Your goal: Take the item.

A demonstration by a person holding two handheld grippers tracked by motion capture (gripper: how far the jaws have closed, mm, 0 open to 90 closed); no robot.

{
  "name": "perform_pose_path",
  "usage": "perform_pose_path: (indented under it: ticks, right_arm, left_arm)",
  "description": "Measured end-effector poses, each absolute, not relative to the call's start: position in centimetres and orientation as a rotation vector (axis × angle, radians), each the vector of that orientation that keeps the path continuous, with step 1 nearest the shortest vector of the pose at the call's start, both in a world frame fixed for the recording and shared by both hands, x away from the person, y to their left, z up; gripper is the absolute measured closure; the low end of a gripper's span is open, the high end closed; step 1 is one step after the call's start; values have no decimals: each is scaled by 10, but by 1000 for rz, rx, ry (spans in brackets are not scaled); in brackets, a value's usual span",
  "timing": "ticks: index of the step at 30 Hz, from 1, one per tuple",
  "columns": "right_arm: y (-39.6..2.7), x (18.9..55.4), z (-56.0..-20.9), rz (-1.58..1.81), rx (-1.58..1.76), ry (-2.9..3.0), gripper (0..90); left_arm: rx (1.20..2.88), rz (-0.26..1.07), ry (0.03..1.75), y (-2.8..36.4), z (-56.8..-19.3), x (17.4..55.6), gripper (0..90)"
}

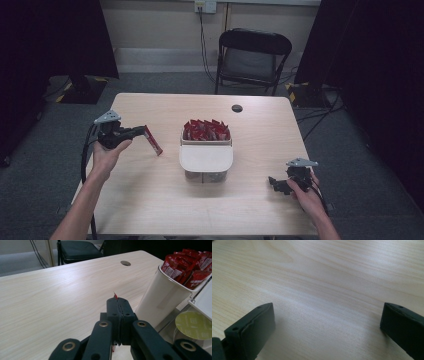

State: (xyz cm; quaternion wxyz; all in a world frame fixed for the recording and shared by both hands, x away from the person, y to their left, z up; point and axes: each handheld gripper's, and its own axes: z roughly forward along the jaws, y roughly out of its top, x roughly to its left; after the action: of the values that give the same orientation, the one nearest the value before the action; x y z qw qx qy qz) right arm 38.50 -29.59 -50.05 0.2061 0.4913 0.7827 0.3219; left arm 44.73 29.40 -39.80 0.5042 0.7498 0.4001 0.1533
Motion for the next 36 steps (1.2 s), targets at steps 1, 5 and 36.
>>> perform_pose_path:
  ticks: [1,5,36]
  right_arm:
    - [-296,385,-501,897,1369,2181,0]
    - [-296,385,-501,897,1369,2181,0]
    - [-296,385,-501,899,1369,2182,0]
  left_arm:
    - [1802,352,965,296,-398,447,891]
    - [1821,364,961,298,-399,444,889]
    - [1954,367,931,300,-418,422,886]
